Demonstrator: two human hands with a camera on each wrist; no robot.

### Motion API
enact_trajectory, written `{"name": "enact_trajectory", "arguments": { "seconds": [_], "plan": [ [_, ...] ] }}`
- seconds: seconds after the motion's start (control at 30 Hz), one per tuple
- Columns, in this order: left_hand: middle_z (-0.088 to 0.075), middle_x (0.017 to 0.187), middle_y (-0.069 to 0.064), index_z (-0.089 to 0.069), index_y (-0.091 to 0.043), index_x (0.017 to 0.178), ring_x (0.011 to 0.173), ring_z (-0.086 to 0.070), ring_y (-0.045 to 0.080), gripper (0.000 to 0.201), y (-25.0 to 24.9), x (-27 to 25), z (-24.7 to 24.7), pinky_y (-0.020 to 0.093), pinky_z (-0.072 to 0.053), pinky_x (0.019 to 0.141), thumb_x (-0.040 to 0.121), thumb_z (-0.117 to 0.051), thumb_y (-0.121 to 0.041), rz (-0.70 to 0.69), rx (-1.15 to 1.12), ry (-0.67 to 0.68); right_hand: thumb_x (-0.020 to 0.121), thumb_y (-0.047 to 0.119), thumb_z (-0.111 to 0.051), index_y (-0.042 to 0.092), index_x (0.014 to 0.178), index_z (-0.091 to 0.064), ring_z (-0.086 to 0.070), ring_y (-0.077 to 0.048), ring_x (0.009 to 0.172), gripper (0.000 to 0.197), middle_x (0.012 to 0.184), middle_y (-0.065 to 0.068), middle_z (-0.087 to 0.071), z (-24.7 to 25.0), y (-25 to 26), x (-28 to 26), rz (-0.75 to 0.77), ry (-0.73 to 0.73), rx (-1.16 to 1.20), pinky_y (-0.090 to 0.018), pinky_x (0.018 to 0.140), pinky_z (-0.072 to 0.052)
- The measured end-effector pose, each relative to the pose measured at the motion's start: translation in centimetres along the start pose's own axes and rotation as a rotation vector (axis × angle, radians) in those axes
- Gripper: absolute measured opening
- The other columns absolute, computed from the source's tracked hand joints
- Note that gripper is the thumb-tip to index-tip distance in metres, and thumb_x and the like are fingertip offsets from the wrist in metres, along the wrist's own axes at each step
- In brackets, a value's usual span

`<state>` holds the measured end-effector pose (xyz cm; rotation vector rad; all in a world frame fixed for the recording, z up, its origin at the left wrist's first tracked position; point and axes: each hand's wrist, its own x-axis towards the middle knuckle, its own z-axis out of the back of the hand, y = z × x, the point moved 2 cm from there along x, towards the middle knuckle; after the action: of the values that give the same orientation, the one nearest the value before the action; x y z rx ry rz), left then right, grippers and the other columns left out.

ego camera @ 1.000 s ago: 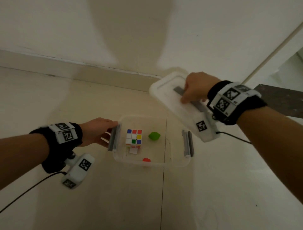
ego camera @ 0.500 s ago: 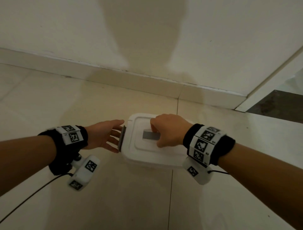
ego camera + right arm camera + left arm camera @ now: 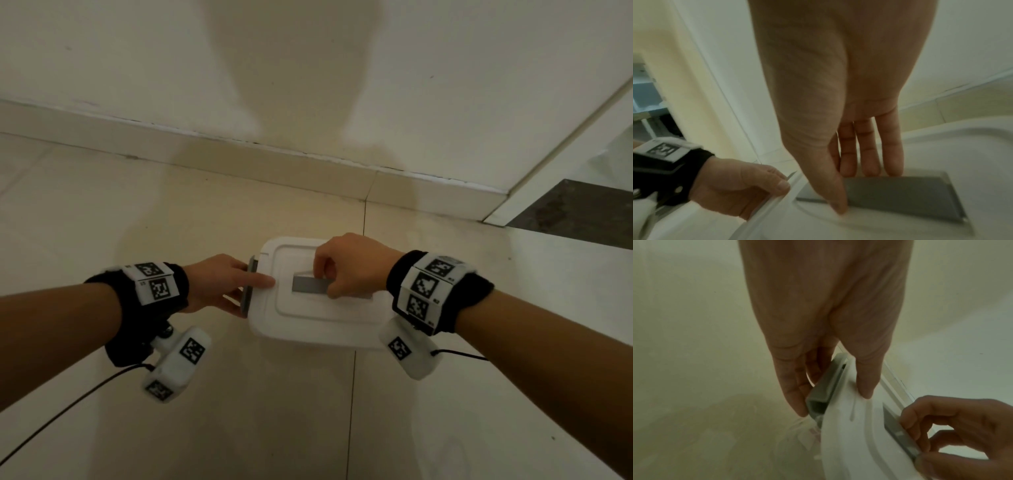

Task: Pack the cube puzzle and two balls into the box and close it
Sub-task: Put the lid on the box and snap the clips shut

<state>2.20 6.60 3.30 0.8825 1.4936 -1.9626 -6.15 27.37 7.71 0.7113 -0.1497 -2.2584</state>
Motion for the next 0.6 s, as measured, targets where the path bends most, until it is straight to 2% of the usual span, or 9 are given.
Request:
{"name": "enact_trajectory", "arguments": {
  "seconds": [0.1,0.17,0.23,0.3,0.37,0.43,0.47,0.53,0.6],
  "plan": [
    [-0.072,0.103,0.015,-0.066,0.0,0.113,0.084,-0.071,0.029,0.042,-0.5,0.0,-0.2,0.033,-0.061,0.061,0.082,-0.076,-0.027,-0.033,0.061,-0.091,0.084,0.026,-0.071,0.019,0.103,-0.073,-0.056,-0.005,0.081,0.02,0.089,0.013,-0.059,0.3,-0.8,-0.5,-0.008,-0.074,0.152,-0.016,0.07,-0.044],
    [-0.071,0.102,0.016,-0.068,0.001,0.109,0.082,-0.071,0.029,0.041,-1.0,0.2,0.0,0.032,-0.061,0.055,0.081,-0.077,-0.027,-0.042,0.11,-0.162,0.089,0.027,-0.064,0.017,0.098,-0.074,-0.061,-0.009,0.083,0.016,0.088,0.01,-0.063,0.8,-1.9,-0.9,-0.078,-0.213,0.195,-0.023,0.075,-0.048],
    [-0.071,0.101,0.017,-0.07,0.002,0.106,0.081,-0.071,0.03,0.041,-1.4,0.3,0.3,0.032,-0.061,0.054,0.079,-0.077,-0.028,-0.048,0.138,-0.211,0.09,0.027,-0.06,0.017,0.098,-0.072,-0.065,-0.016,0.089,0.018,0.092,0.006,-0.066,1.3,-3.4,-1.4,-0.215,-0.377,0.215,-0.03,0.081,-0.053],
    [-0.072,0.101,0.018,-0.07,0.002,0.104,0.081,-0.071,0.03,0.04,-1.7,0.4,0.9,0.033,-0.061,0.054,0.079,-0.077,-0.029,-0.05,0.162,-0.24,0.09,0.031,-0.059,0.016,0.112,-0.067,-0.063,-0.02,0.101,0.028,0.108,0.0,-0.067,1.4,-5.0,-2.0,-0.372,-0.478,0.279,-0.034,0.088,-0.052],
    [-0.071,0.102,0.019,-0.069,0.003,0.103,0.079,-0.071,0.032,0.041,-1.7,0.4,1.5,0.036,-0.063,0.058,0.08,-0.075,-0.031,-0.025,0.173,-0.246,0.092,0.039,-0.058,0.011,0.134,-0.053,-0.057,-0.026,0.116,0.051,0.131,-0.008,-0.059,1.0,-6.3,-2.8,-0.537,-0.422,0.373,-0.035,0.094,-0.047],
    [-0.071,0.1,0.021,-0.066,0.006,0.105,0.076,-0.073,0.035,0.047,-1.5,0.4,1.8,0.042,-0.063,0.063,0.084,-0.072,-0.035,0.029,0.176,-0.213,0.092,0.046,-0.058,0.004,0.145,-0.04,-0.054,-0.032,0.123,0.07,0.143,-0.014,-0.05,0.0,-7.2,-3.7,-0.688,-0.262,0.518,-0.039,0.096,-0.049],
    [-0.071,0.098,0.021,-0.065,0.007,0.107,0.072,-0.074,0.036,0.05,-1.4,0.3,1.8,0.043,-0.063,0.063,0.086,-0.069,-0.037,0.056,0.178,-0.194,0.091,0.048,-0.059,0.003,0.143,-0.04,-0.057,-0.034,0.118,0.071,0.141,-0.016,-0.051,-0.6,-7.5,-4.2,-0.739,-0.181,0.608,-0.043,0.095,-0.051],
    [-0.073,0.089,0.022,-0.065,0.01,0.104,0.065,-0.075,0.036,0.053,-1.2,0.1,1.7,0.041,-0.063,0.059,0.089,-0.064,-0.042,0.076,0.197,-0.183,0.087,0.051,-0.063,0.005,0.129,-0.05,-0.067,-0.035,0.104,0.064,0.125,-0.017,-0.064,-1.7,-7.8,-5.2,-0.789,-0.033,0.782,-0.05,0.093,-0.054],
    [-0.075,0.078,0.025,-0.066,0.012,0.097,0.065,-0.075,0.038,0.057,-1.1,0.0,1.5,0.041,-0.063,0.059,0.09,-0.061,-0.045,0.061,0.234,-0.184,0.083,0.047,-0.07,0.0,0.119,-0.059,-0.075,-0.034,0.092,0.061,0.107,-0.016,-0.075,-2.4,-7.8,-5.8,-0.765,0.063,0.868,-0.05,0.09,-0.057]
  ]
}}
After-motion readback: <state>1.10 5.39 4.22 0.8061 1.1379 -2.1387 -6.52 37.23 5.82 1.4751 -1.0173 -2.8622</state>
